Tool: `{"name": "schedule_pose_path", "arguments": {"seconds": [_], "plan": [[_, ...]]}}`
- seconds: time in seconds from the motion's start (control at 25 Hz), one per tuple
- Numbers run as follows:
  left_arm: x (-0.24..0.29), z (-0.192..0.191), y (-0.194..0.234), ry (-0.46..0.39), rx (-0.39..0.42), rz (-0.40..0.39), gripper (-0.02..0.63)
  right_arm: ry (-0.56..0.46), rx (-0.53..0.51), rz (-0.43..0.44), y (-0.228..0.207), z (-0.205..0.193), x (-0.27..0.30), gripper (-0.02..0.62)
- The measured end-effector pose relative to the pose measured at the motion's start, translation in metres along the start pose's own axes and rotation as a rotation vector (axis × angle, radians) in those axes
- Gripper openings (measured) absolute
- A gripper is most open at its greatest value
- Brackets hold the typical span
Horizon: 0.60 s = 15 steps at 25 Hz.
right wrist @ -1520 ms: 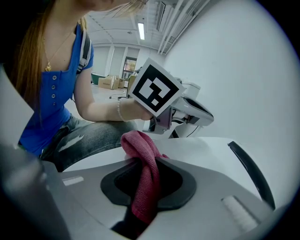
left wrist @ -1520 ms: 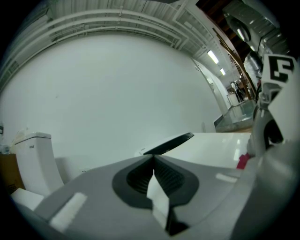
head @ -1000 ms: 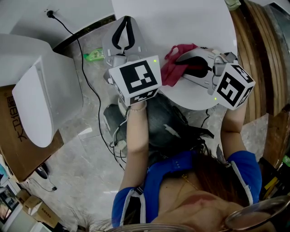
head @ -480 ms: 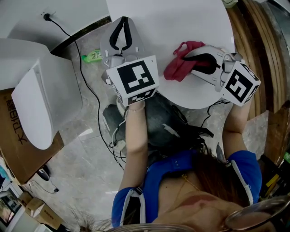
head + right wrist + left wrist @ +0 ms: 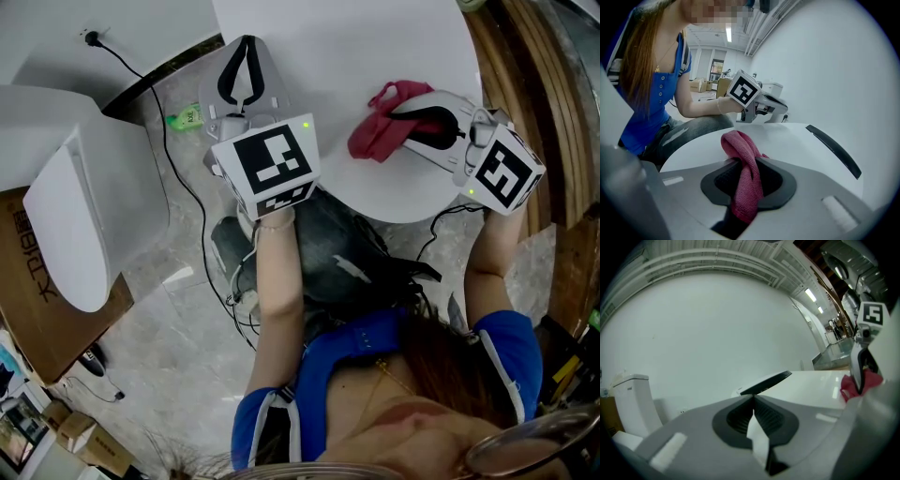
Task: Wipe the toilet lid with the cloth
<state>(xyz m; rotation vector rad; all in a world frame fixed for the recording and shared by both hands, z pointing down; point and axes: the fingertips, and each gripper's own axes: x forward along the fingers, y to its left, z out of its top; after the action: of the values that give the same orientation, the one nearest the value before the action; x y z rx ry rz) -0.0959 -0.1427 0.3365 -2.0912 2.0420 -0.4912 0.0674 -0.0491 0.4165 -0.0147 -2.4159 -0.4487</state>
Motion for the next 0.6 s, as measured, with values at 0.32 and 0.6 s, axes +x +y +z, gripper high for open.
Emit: {"name": "schedule_pose_path", "arguments": {"seconds": [0.32, 0.6], "plan": [[0.0, -0.003, 0.001, 0.007, 0.008, 0.0, 0.003, 0.002, 0.045, -0.045, -0.005, -0.021, -0.018, 0.077], [-0.001, -0.002, -0.003, 0.004, 0.014, -0.004, 0.003, -0.001, 0.089, -0.079, -0.005, -0.036, -0.032, 0.077]]}}
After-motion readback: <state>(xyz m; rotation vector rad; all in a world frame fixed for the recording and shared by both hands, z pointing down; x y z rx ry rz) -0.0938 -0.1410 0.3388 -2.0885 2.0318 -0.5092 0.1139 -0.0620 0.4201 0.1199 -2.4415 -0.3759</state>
